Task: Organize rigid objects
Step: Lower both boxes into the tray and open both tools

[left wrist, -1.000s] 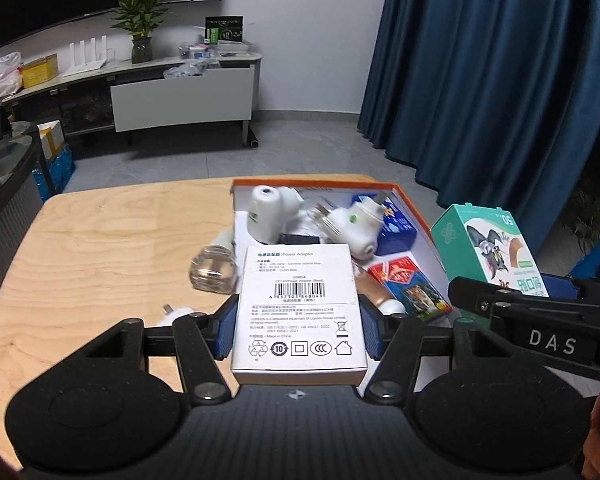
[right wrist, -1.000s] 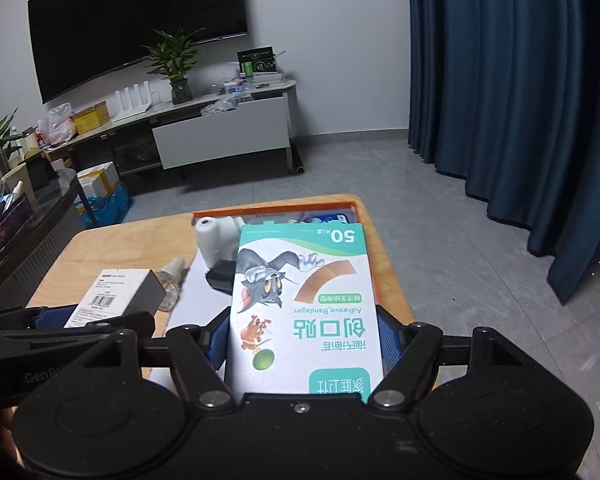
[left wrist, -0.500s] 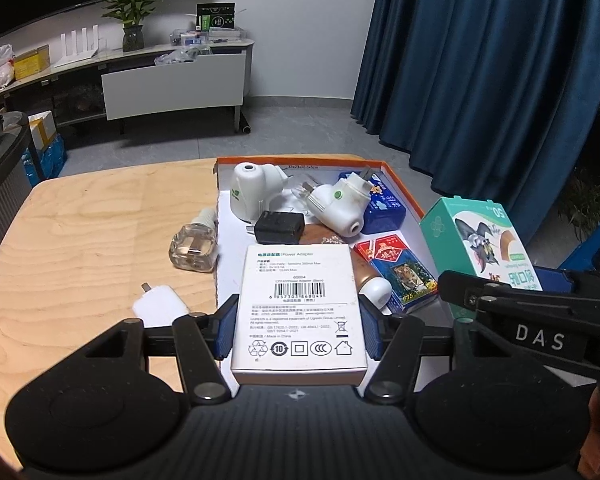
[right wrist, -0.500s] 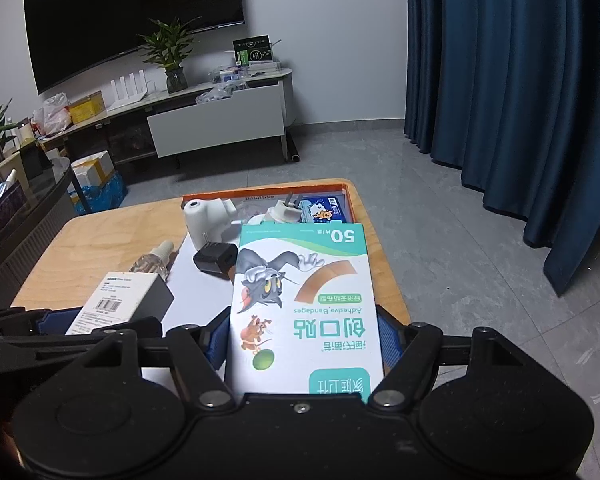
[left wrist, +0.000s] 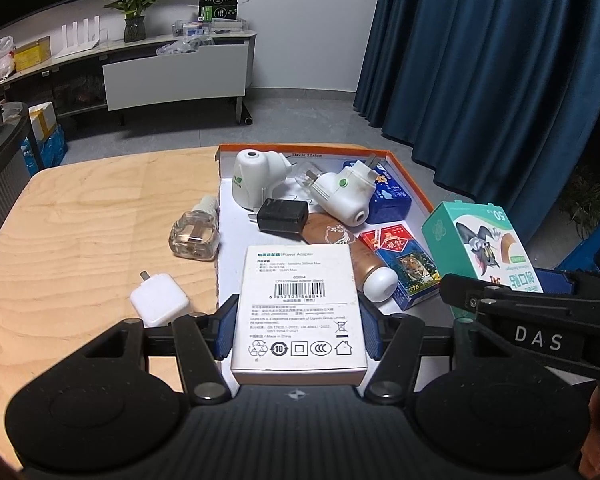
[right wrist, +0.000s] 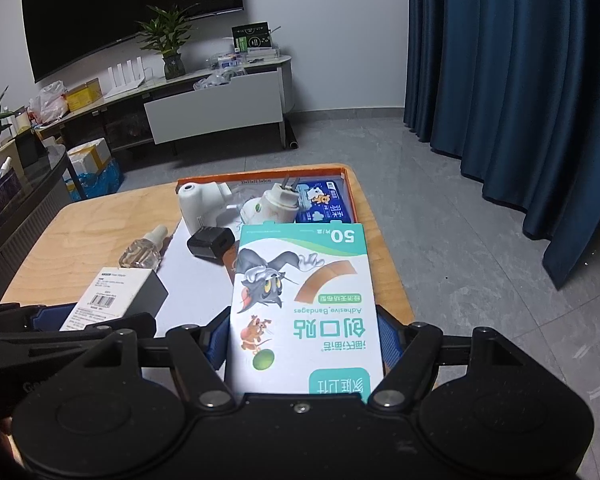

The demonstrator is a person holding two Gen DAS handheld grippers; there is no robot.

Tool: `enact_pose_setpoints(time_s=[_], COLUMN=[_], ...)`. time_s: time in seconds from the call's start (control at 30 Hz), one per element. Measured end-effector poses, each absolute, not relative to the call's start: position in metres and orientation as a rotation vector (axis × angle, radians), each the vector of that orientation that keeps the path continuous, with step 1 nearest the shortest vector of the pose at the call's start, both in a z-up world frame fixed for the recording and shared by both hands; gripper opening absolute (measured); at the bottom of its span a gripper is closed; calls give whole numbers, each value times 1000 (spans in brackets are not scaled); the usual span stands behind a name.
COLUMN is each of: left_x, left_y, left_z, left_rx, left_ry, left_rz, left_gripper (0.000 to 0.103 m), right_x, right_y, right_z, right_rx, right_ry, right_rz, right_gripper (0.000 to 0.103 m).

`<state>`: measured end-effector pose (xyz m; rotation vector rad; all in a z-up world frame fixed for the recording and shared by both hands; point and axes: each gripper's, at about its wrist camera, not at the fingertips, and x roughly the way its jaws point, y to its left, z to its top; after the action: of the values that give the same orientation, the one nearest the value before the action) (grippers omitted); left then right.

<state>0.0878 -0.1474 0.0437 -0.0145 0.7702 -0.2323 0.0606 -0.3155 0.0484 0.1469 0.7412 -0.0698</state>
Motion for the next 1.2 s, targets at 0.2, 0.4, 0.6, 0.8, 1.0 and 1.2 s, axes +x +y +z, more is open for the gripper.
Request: enact_pose_setpoints(time_s=[0.2, 0.4, 0.6, 0.8, 1.0, 1.2], left_x=[88, 89, 91, 92, 93, 94], left_y=[-145, -145, -143, -142, -142, -141], left_z=[42, 40, 38, 36, 34, 33], left_rx=[-16, -18, -20, -23, -26, -31], left_ry=[776, 783, 792, 801, 808, 813], left_rz=[-230, -229, -224, -226, -225, -226], left_gripper=[60, 60, 60, 60, 60, 60], right_x=[63, 64, 66, 67, 70, 71], right_y=[-316, -315, -316, -316, -315, -315], right_z=[47, 42, 38, 34, 30, 29], right_rx=[147, 145, 145, 148, 148, 149], right_ry=[746, 760, 772, 786, 800, 804], right_rz=[-71, -69, -66, -65, -61, -58], right_gripper=[84, 84, 84, 84, 84, 84])
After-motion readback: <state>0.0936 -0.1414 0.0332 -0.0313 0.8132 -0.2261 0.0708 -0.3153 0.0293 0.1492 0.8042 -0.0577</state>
